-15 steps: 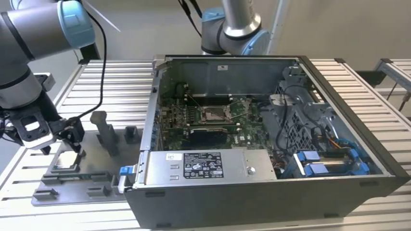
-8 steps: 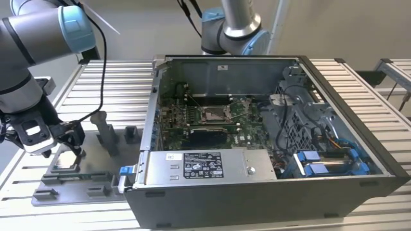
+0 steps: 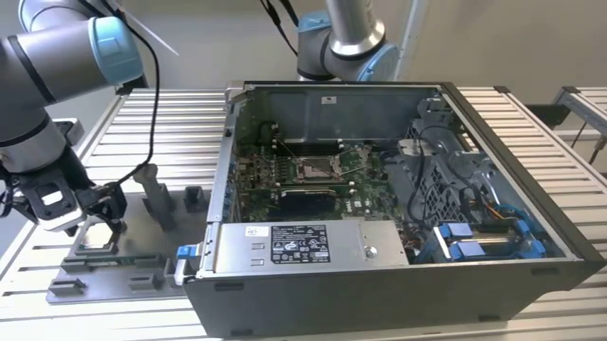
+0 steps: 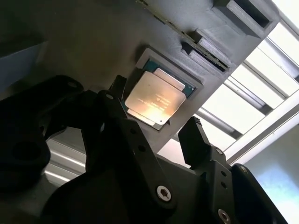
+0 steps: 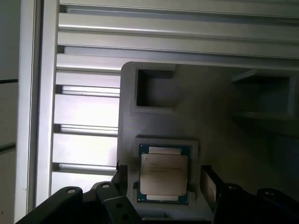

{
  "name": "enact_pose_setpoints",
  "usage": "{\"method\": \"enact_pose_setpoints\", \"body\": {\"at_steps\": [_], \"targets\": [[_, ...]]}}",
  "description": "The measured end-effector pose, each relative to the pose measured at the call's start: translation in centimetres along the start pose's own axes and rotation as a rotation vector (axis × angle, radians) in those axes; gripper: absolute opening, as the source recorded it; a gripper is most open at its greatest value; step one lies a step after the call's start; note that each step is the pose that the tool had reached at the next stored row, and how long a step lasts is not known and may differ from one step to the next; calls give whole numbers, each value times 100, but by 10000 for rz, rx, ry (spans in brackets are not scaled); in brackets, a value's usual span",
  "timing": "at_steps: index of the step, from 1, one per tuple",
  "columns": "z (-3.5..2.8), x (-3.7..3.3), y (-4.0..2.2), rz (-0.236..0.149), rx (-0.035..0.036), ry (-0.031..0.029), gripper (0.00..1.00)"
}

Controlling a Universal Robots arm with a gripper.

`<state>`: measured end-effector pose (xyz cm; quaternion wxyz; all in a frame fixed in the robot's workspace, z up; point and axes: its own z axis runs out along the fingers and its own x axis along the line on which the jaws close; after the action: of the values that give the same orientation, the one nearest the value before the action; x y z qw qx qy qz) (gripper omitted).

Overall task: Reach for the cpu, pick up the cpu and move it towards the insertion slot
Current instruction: 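Pick up the cpu and move it towards the insertion slot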

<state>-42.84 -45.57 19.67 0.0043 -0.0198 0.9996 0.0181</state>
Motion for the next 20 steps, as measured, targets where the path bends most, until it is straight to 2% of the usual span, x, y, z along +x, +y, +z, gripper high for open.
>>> {"method": "enact_pose_setpoints", "body": {"at_steps": [11,20], "targets": [[82,1,-5,0,1,1,100],[113,1,-13,14,-1,-1,100]]}}
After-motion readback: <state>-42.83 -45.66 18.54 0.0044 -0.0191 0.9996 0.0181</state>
